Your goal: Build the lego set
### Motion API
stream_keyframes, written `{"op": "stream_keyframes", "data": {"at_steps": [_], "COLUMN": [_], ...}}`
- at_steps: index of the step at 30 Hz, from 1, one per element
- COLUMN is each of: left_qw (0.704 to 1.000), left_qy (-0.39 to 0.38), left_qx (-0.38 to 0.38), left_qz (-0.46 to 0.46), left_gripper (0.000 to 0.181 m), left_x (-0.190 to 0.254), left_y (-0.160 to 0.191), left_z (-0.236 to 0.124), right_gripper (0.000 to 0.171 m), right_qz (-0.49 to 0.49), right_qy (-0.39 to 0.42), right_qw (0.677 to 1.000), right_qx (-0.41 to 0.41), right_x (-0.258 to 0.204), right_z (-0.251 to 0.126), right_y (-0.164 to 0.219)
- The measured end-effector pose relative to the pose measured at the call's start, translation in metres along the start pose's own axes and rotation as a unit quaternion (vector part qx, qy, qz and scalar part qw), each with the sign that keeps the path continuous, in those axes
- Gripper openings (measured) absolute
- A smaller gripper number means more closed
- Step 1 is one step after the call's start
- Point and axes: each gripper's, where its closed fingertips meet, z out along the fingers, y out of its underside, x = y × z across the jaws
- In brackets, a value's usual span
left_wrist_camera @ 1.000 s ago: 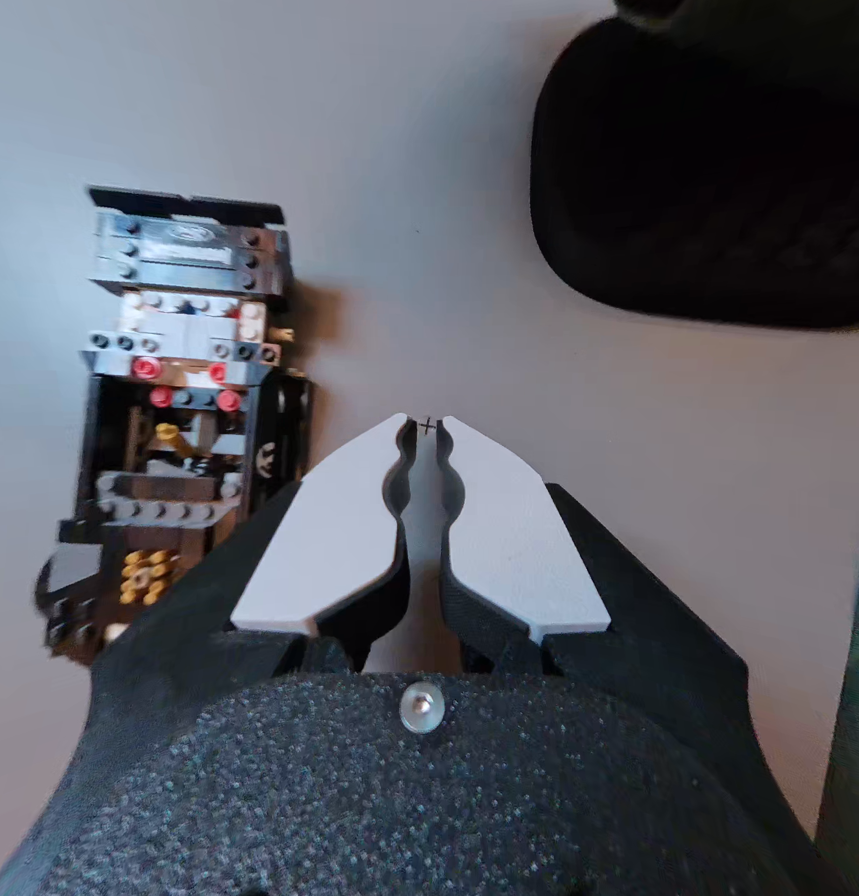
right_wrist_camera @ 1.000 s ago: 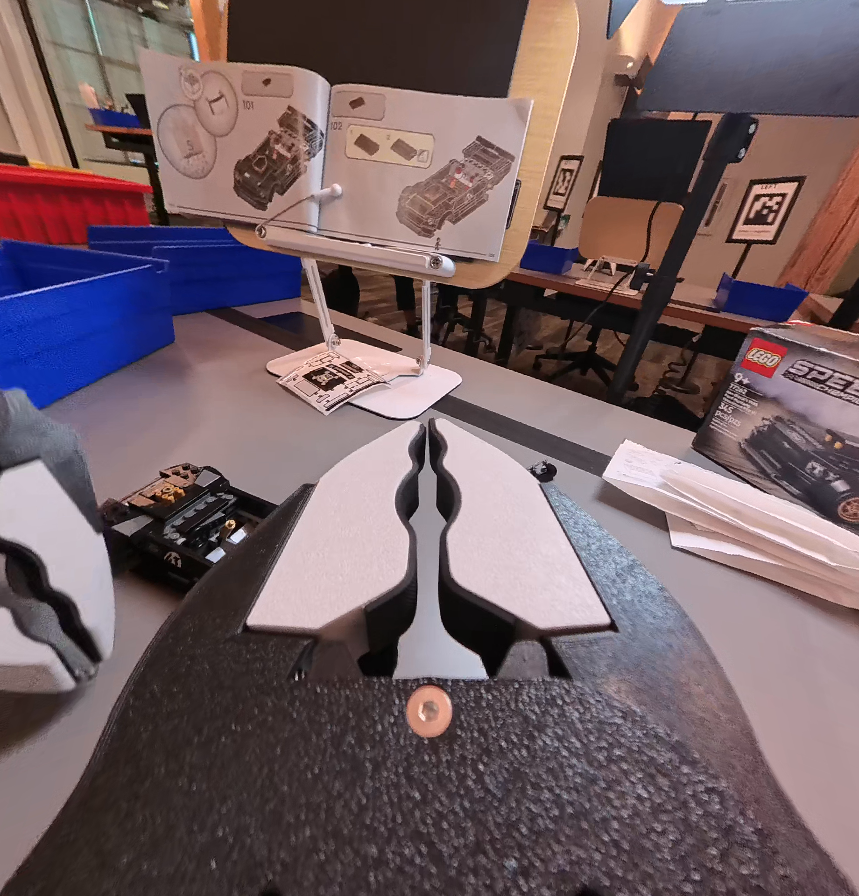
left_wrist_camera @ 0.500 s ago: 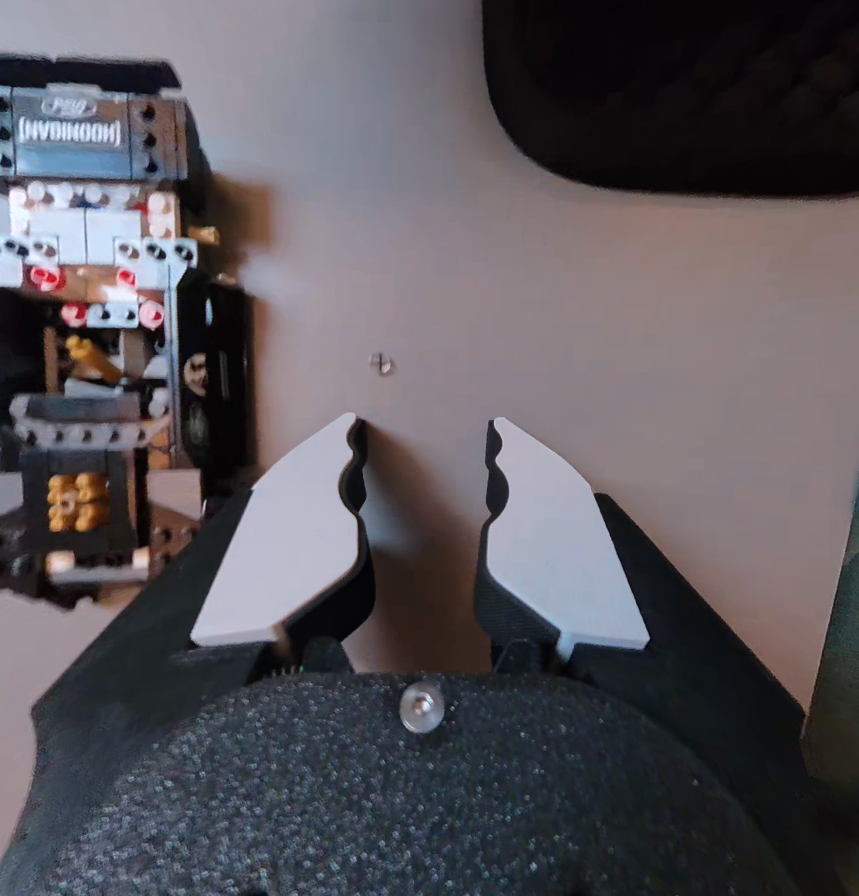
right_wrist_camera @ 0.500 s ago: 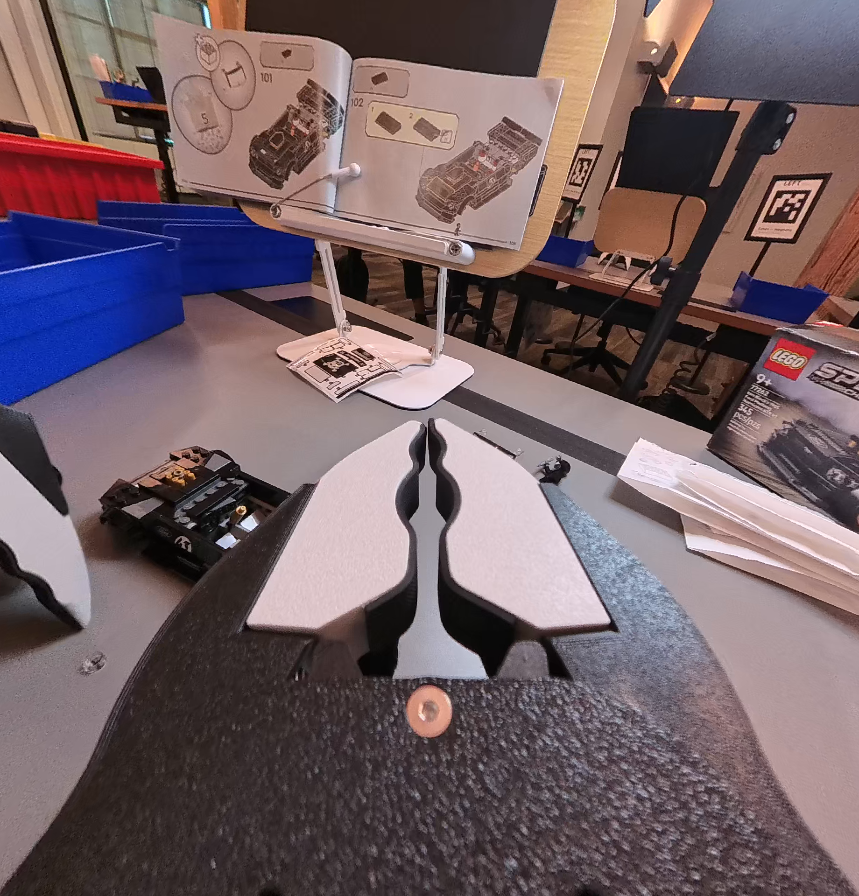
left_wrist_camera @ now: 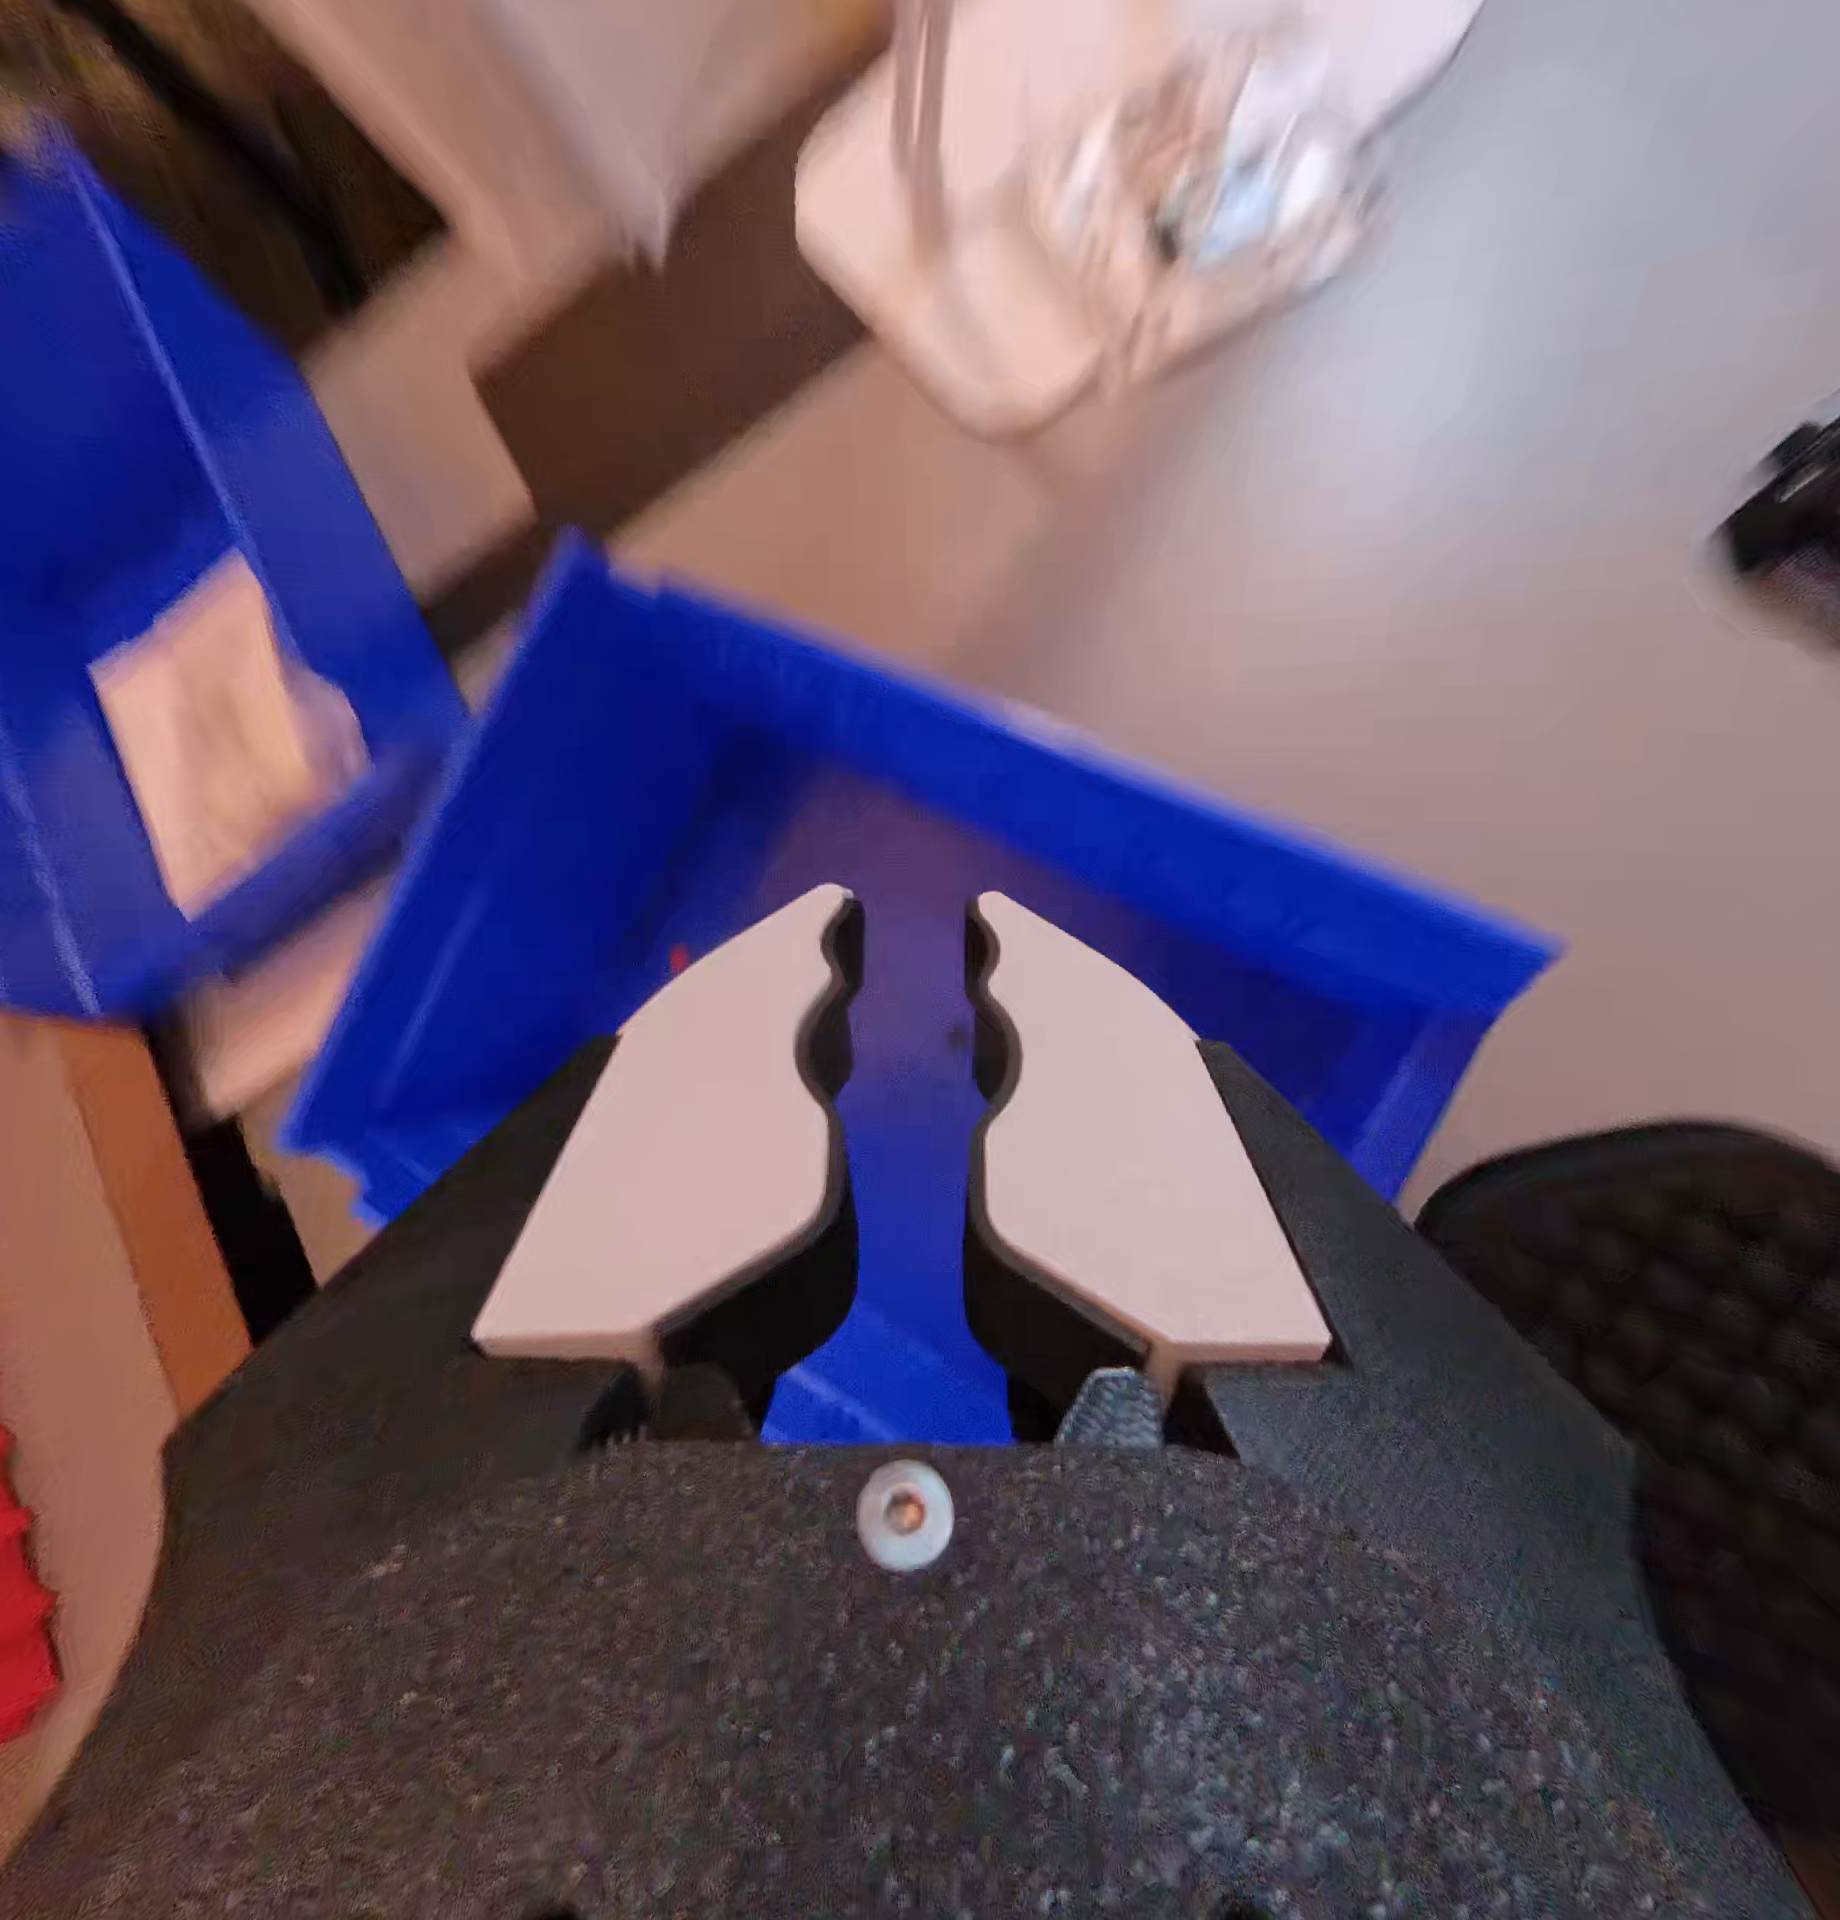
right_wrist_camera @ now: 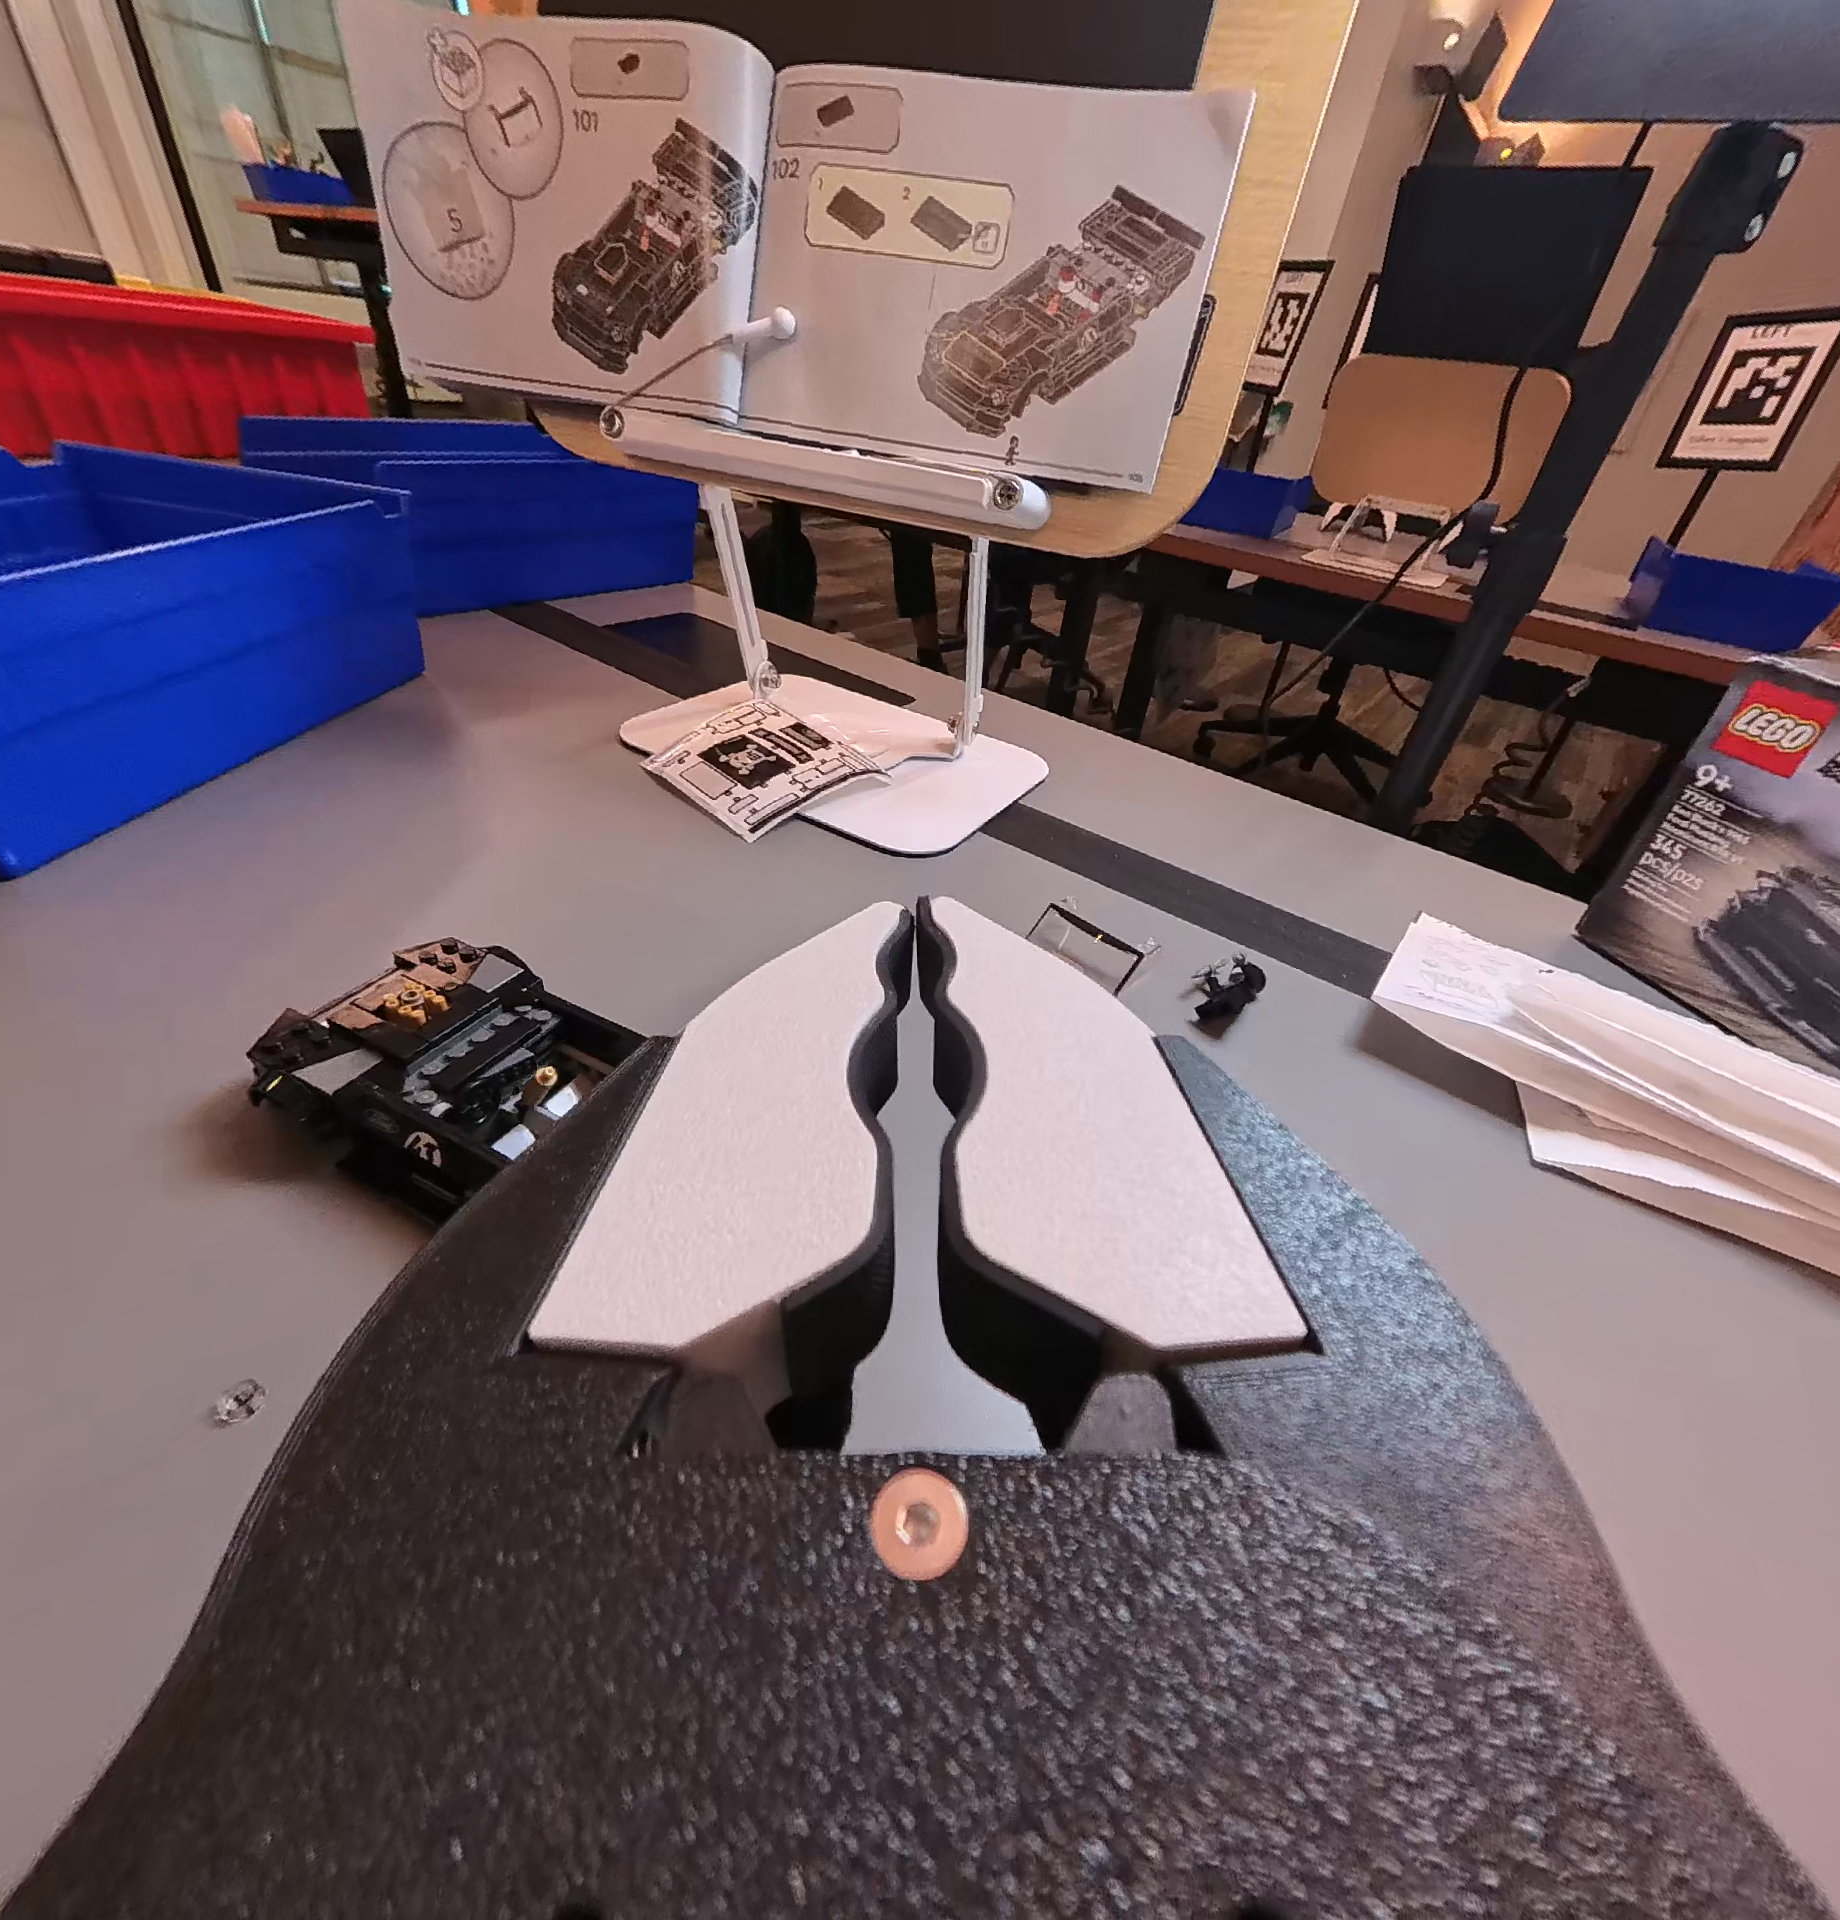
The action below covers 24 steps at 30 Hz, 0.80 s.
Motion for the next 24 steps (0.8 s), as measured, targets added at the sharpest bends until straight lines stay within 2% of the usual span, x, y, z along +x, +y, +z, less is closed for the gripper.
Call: {"op": "stream_keyframes", "data": {"at_steps": [2, 4, 7, 18, 21, 24], "left_qw": [0.994, 0.982, 0.974, 0.967, 0.967, 0.967], "left_qy": [0.052, 0.109, 0.100, 0.113, 0.114, 0.117], "left_qx": [-0.082, -0.136, -0.195, -0.220, -0.219, -0.217], "left_qz": [-0.046, -0.066, -0.052, -0.061, -0.068, -0.065], "left_gripper": [0.019, 0.025, 0.027, 0.019, 0.007, 0.005], "left_x": [-0.008, 0.005, 0.009, 0.014, 0.013, 0.015], "left_y": [0.039, 0.069, 0.100, 0.117, 0.118, 0.117], "left_z": [0.031, 0.057, 0.083, 0.106, 0.107, 0.107], "right_gripper": [0.001, 0.000, 0.000, 0.000, 0.000, 0.000], "right_qz": [-0.004, -0.007, -0.006, 0.001, 0.003, 0.003], "right_qy": [0.000, 0.001, 0.002, 0.001, 0.001, 0.000], "right_qw": [1.000, 1.000, 1.000, 1.000, 1.000, 1.000], "right_qx": [0.000, -0.001, -0.003, -0.010, -0.012, -0.012], "right_x": [-0.001, -0.001, 0.000, 0.002, 0.003, 0.003], "right_z": [0.000, 0.000, 0.000, 0.001, 0.001, 0.001], "right_y": [-0.001, 0.000, 0.001, 0.006, 0.007, 0.007]}}
